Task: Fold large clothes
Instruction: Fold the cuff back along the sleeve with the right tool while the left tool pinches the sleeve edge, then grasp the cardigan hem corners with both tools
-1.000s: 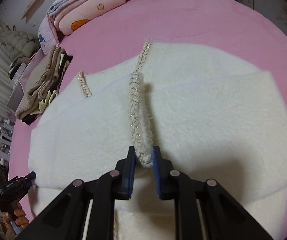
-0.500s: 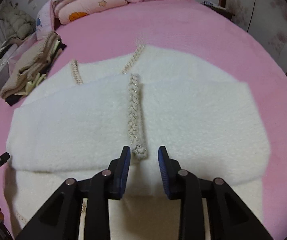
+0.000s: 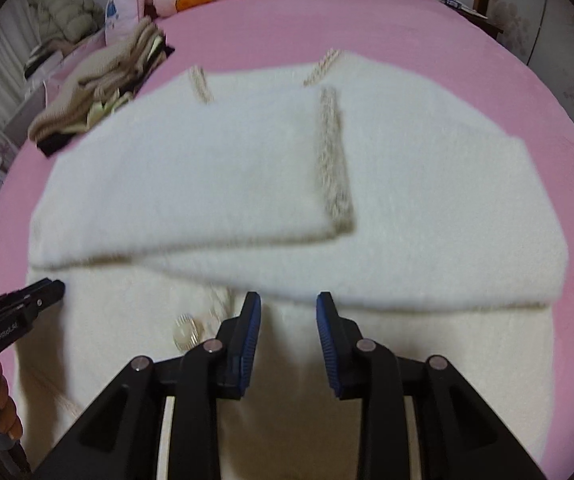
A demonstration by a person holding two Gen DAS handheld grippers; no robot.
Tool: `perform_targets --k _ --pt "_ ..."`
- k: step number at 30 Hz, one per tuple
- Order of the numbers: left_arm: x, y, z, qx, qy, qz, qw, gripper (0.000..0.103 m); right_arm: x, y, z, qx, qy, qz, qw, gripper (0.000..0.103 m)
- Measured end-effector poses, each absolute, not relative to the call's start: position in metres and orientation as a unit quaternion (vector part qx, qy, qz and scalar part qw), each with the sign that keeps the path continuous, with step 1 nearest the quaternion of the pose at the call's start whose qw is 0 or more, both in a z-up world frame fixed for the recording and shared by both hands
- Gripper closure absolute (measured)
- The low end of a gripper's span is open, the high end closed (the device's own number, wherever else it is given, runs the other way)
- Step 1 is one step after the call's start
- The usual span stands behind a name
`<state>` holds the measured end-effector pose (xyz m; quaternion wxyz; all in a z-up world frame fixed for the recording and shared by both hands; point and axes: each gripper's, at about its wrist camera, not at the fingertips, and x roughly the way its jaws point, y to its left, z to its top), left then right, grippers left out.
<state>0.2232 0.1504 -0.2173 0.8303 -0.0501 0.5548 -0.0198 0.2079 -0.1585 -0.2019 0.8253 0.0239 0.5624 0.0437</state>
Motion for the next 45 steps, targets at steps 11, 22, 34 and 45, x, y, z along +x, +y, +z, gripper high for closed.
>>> perform_targets --k 11,22,34,45 --pt "0.136 0.161 -0.154 -0.059 0.507 -0.046 0.859 0.059 0.124 -0.184 -0.125 0.019 0.497 0.084 0.864 0.074" --pt "0.018 0.182 -0.144 0.018 0.506 -0.024 0.862 0.041 0.018 -0.234 -0.099 0.029 0.476 0.068 0.876 0.067" --pt "-0.033 0.223 -0.189 -0.049 0.573 -0.035 0.817 0.041 -0.065 -0.291 -0.126 0.048 0.511 0.034 0.857 0.067" --pt "-0.056 0.26 -0.215 -0.109 0.592 -0.021 0.798 0.029 -0.102 -0.333 -0.166 0.074 0.553 -0.024 0.829 0.067"
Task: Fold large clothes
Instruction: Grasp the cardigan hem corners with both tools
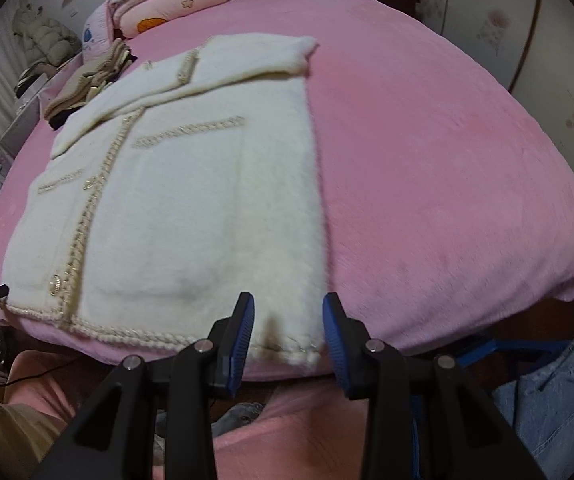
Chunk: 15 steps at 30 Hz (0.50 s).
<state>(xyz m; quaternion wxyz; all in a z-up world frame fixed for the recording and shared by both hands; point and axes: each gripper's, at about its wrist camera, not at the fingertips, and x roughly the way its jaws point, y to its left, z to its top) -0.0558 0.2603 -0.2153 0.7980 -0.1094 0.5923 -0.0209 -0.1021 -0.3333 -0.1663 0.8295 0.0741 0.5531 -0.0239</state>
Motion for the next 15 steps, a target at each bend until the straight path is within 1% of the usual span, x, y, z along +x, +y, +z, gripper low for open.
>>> perform_targets --k 8,13,14,15 --pt "-0.058 0.28 -0.229 -0.168 0.589 -0.031 0.79 0.026 -0.102 -0.348 -0.187 0.132 0.561 0.001 0.817 0.067" --pt "-0.057 0.276 -0.226 -0.176 0.584 -0.051 0.791 0.025 -0.095 -0.346 -0.197 0.158 0.56 0.022 0.813 0.067" --pt "-0.059 0.276 -0.225 -0.177 0.581 -0.055 0.793 0.026 -0.094 -0.345 -0.198 0.158 0.562 0.023 0.812 0.067" --pt "-0.061 0.276 -0.224 -0.18 0.577 -0.063 0.794 0.03 -0.094 -0.345 -0.199 0.159 0.562 0.026 0.811 0.067"
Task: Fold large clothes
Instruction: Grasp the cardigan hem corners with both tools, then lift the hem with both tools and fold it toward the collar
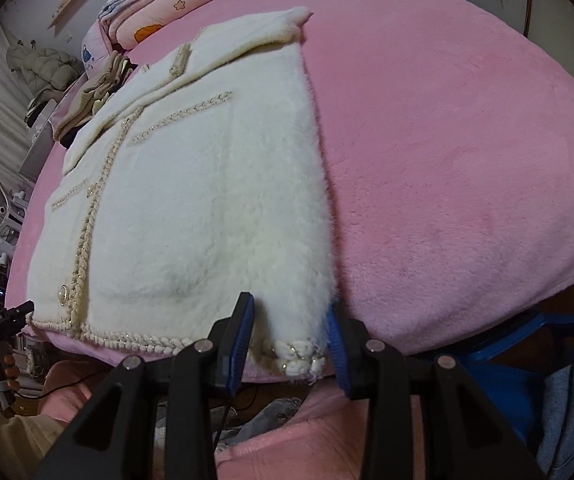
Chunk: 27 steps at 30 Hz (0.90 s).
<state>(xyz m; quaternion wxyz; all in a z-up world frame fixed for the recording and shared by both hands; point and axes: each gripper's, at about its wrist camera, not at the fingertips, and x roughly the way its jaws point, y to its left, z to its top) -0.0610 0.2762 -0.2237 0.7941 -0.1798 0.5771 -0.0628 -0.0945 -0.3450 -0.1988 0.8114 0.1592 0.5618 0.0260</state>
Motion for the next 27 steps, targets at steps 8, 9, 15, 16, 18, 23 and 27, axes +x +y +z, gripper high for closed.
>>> perform_targets --k 8,9,15,16,18,23,27 --pt "-0.062 0.261 -0.222 -0.161 0.58 -0.092 0.793 0.039 -0.095 -0.341 -0.199 0.119 0.566 0.029 0.815 0.072" --pt "-0.06 0.259 -0.222 -0.158 0.582 -0.089 0.793 0.038 -0.095 -0.341 -0.199 0.118 0.566 0.028 0.815 0.071" --pt "-0.047 0.246 -0.24 -0.152 0.598 -0.098 0.781 0.013 -0.091 -0.339 -0.203 0.097 0.574 0.02 0.813 0.062" --pt "-0.045 0.244 -0.241 -0.15 0.6 -0.098 0.779 0.012 -0.091 -0.341 -0.205 0.1 0.576 0.02 0.811 0.061" --pt "-0.041 0.237 -0.242 -0.14 0.605 -0.095 0.778 0.011 -0.09 -0.343 -0.209 0.109 0.579 0.02 0.808 0.059" --pt "-0.041 0.226 -0.235 -0.129 0.602 -0.092 0.783 0.044 -0.087 -0.344 -0.214 0.128 0.582 0.024 0.802 0.061" --pt "-0.045 0.22 -0.222 -0.125 0.597 -0.093 0.787 0.086 -0.087 -0.336 -0.209 0.121 0.578 0.038 0.806 0.086"
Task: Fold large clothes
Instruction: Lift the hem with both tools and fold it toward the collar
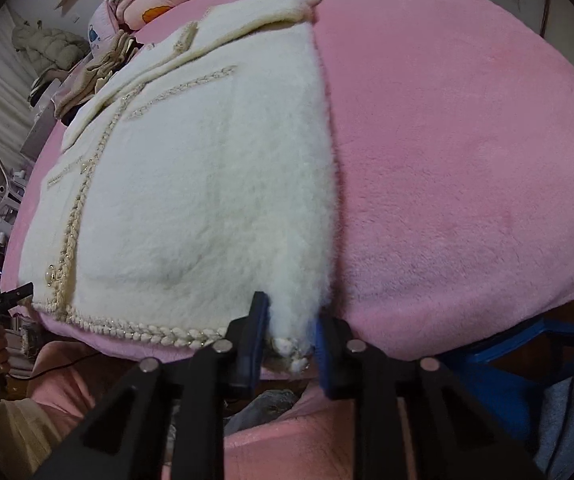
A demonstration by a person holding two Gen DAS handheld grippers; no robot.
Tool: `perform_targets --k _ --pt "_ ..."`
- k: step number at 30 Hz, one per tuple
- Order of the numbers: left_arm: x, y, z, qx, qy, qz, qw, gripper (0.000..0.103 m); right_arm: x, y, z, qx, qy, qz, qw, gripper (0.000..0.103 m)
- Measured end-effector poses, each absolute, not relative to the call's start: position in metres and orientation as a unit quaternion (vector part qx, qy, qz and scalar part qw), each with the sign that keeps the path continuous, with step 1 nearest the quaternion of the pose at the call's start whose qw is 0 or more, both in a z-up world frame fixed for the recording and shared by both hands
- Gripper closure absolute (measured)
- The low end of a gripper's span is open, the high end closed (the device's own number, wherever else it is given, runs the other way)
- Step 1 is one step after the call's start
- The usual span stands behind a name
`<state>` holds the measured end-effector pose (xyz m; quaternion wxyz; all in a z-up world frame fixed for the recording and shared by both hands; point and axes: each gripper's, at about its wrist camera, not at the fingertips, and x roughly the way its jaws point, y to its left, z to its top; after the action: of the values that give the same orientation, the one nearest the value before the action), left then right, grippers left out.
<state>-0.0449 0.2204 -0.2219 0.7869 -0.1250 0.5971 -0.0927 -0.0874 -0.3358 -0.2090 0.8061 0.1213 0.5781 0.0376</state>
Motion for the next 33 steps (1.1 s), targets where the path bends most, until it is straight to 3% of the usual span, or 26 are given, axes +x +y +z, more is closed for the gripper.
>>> perform_targets --k 4,11,20,26,28,33 --pt "-0.044 0.213 -0.201 -0.116 0.593 -0.079 0.793 0.091 -0.091 -0.329 -0.187 0.117 0.551 0.052 0.825 0.089" --pt "-0.031 0.239 -0.156 -0.27 0.56 -0.086 0.779 0.091 -0.093 -0.34 -0.118 0.154 0.459 0.07 0.872 0.089" --pt "0.019 0.254 -0.101 -0.388 0.477 -0.087 0.784 0.092 -0.041 -0.335 -0.04 0.172 0.369 0.103 0.907 0.089" --pt "0.091 0.259 -0.062 -0.384 0.438 -0.073 0.809 0.092 0.027 -0.342 -0.001 0.188 0.321 0.102 0.923 0.091" --pt "0.118 0.259 -0.055 -0.378 0.433 -0.071 0.815 0.092 0.052 -0.348 0.01 0.191 0.305 0.089 0.929 0.103" --pt "0.198 0.243 -0.07 -0.346 0.453 -0.057 0.82 0.092 0.13 -0.37 0.016 0.175 0.294 0.037 0.939 0.103"
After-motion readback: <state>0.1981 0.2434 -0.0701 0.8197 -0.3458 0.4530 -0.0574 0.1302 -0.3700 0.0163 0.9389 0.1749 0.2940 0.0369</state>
